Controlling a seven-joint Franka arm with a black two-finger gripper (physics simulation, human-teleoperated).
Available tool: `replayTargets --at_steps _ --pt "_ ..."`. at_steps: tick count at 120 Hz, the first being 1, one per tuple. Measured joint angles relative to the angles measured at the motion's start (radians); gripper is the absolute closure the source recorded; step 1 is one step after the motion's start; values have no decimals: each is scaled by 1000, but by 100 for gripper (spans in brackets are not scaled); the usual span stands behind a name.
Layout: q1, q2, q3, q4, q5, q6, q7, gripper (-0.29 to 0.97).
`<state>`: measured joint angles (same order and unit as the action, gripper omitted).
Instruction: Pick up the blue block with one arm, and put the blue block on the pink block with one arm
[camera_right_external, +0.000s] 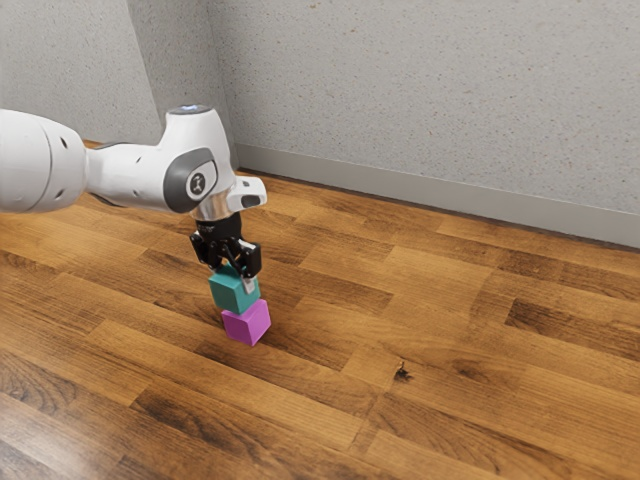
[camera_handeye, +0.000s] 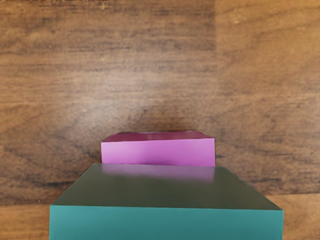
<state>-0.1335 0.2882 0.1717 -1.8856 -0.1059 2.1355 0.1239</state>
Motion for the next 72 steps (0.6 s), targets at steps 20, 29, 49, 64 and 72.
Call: replayTargets --at_steps 20,29,49,64,72 --pt "0 4 0 3 -2 1 4 31" --pt "0 4 0 3 -4 2 5 31" --pt "5 7 0 3 -17 16 2 31" --pt "6 7 0 4 -21 25 -9 31" --pt "6 8 0 4 -21 28 -15 31"
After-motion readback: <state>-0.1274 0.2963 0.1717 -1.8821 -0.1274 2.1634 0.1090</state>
